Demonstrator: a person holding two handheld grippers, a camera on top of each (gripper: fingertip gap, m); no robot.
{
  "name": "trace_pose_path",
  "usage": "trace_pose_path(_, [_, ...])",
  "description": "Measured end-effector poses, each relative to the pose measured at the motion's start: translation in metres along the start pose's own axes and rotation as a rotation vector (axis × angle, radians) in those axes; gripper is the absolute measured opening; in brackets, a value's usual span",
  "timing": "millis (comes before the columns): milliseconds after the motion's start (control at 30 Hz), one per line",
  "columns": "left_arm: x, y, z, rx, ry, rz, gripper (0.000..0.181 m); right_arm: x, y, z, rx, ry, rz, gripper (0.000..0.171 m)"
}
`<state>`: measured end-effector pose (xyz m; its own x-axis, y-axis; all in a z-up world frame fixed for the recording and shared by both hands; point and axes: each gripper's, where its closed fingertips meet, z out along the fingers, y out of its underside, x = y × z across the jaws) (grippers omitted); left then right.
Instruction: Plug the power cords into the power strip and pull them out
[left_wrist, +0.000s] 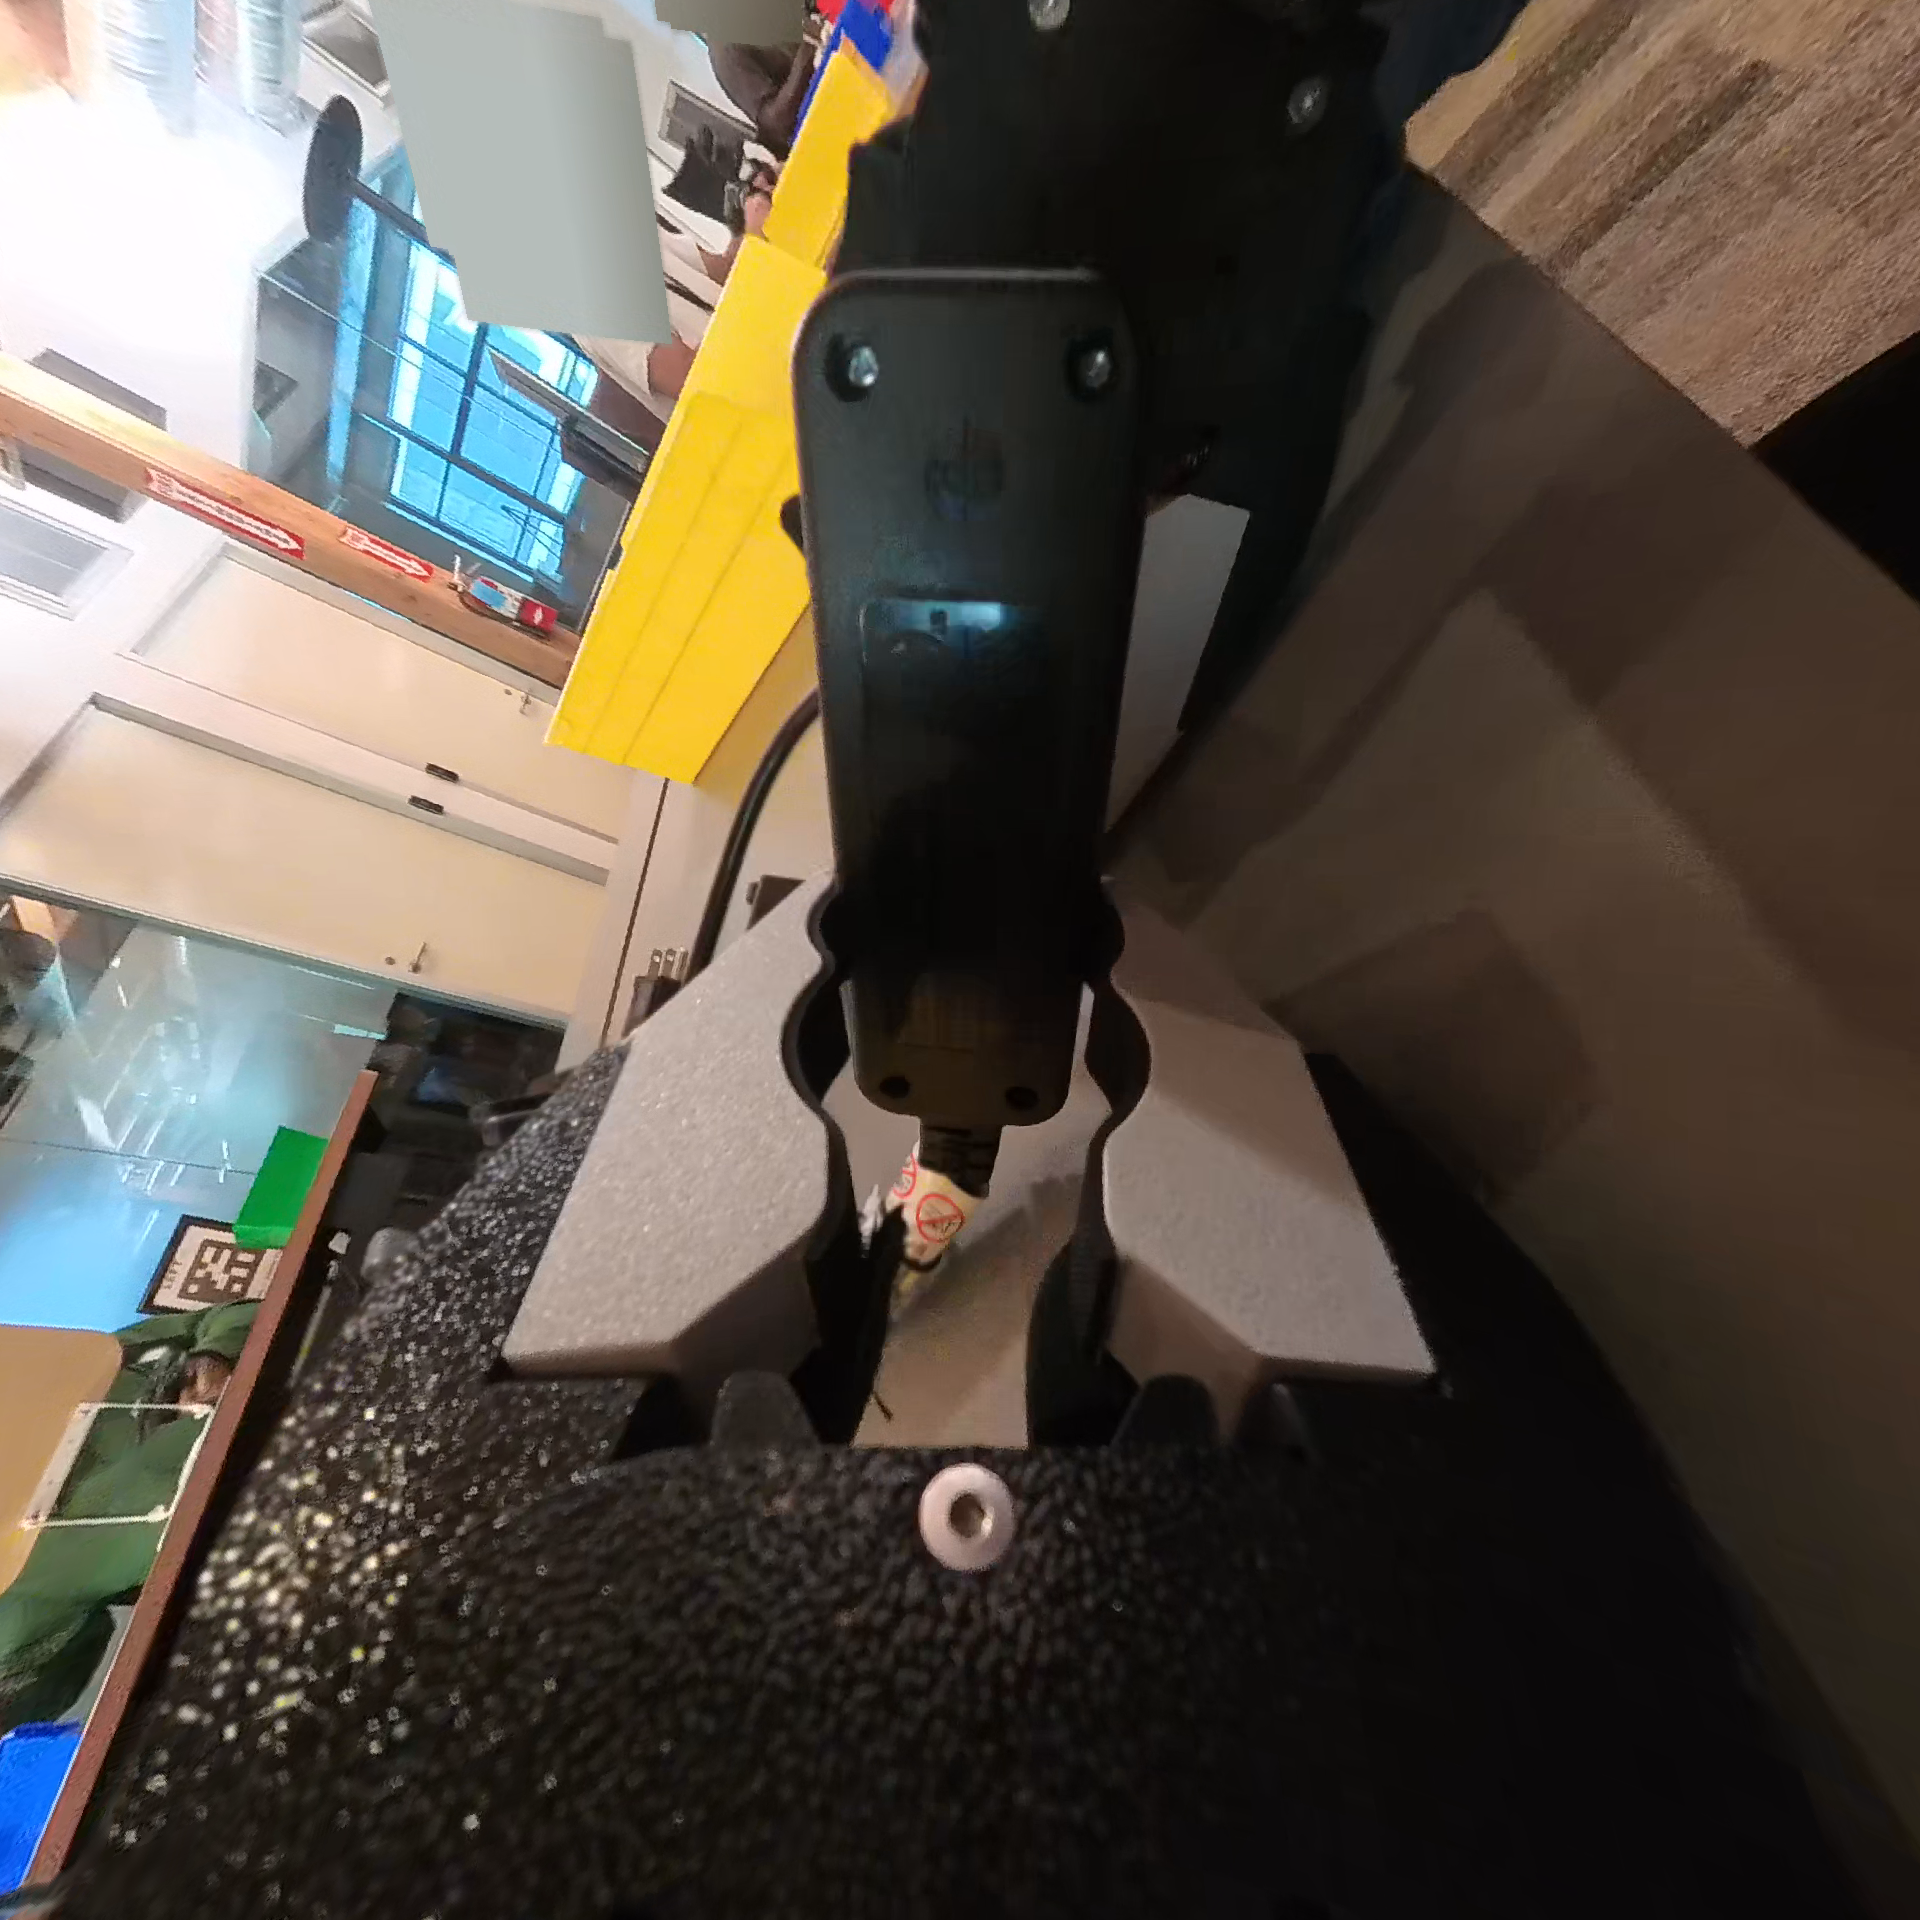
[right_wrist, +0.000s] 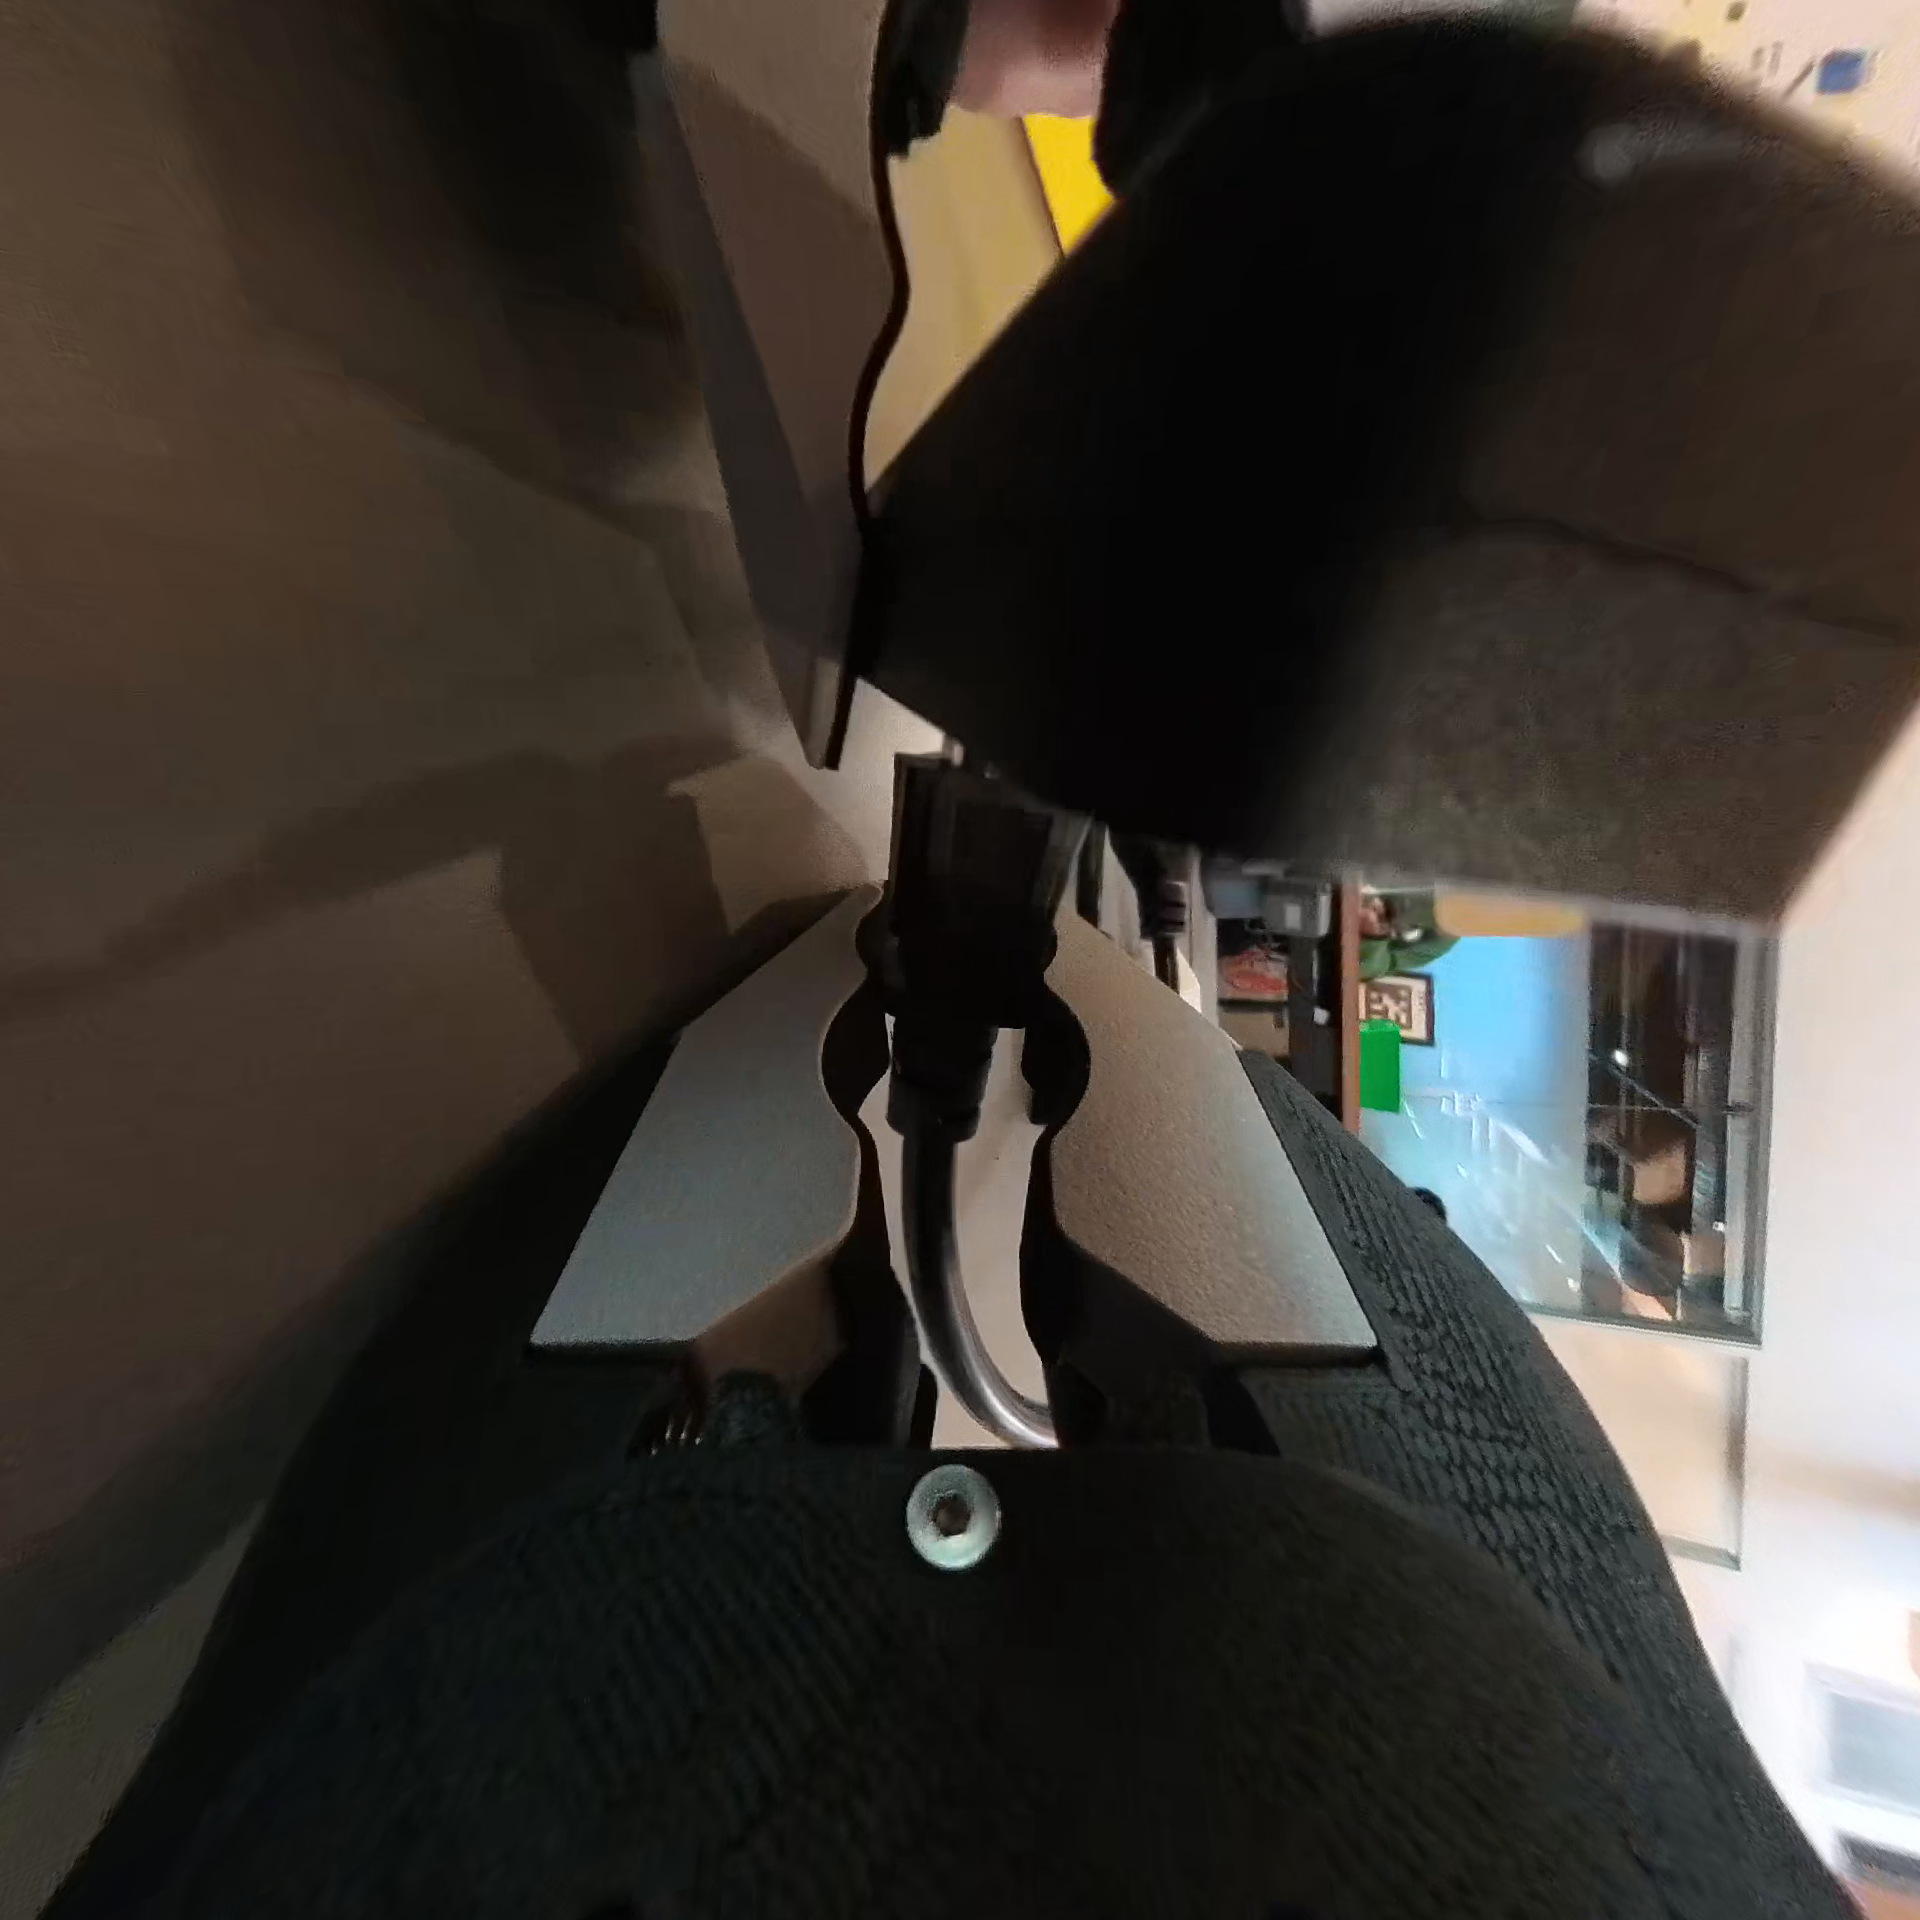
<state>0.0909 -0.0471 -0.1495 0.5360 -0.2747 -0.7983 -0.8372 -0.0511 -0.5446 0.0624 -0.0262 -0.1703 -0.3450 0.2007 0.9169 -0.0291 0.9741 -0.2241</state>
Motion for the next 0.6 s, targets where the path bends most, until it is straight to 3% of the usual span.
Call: trace_pose_path(600, [-0.001,0.01,0.008,-0.122,-0.044,0.009,0.042,0.001,0.002,0.004,-0.107,0.013,-0.014,0.017])
